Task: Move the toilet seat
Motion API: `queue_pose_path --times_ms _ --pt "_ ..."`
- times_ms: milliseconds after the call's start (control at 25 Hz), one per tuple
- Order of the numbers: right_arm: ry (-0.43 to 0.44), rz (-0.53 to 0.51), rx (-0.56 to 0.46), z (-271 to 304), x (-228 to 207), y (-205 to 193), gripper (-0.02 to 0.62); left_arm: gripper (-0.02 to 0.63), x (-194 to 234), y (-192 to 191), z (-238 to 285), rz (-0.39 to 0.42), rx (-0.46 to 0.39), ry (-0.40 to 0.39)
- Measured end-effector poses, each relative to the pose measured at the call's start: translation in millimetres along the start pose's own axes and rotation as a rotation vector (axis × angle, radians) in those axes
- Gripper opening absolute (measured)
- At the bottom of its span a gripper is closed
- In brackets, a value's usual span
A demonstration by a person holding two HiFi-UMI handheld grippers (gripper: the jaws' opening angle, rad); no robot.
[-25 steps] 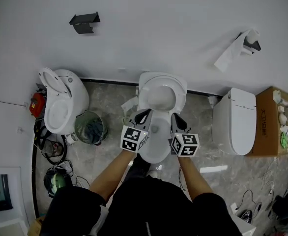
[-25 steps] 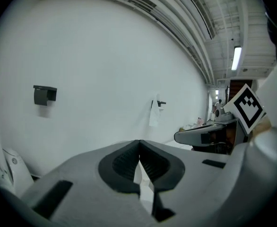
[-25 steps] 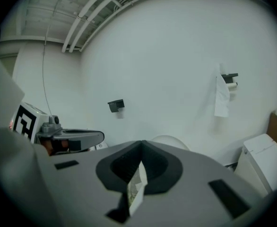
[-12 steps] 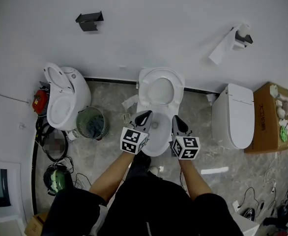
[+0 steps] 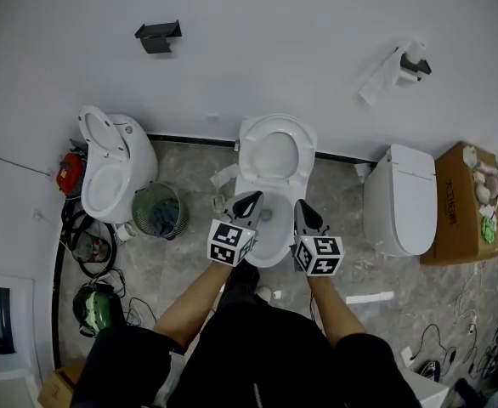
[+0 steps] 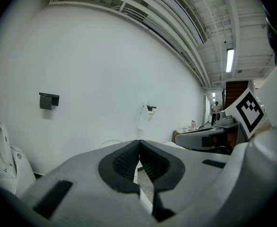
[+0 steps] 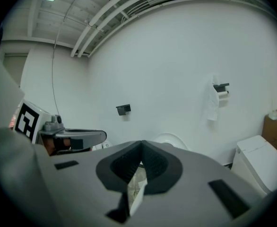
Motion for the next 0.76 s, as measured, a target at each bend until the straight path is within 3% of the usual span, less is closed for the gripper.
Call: queue_pose_path --times_ms 760 --pt "0.009 0.021 -0.004 -5.0 2.1 -1.7 0.003 0.005 -0.1 -0.1 -7.7 -0.006 0.005 0.009"
Point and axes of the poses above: the fingertips, and each gripper's own axes: z forward along the fingers, x to its left, y out of its top, the point moved 4 cm from there along -z, backward along the fingers
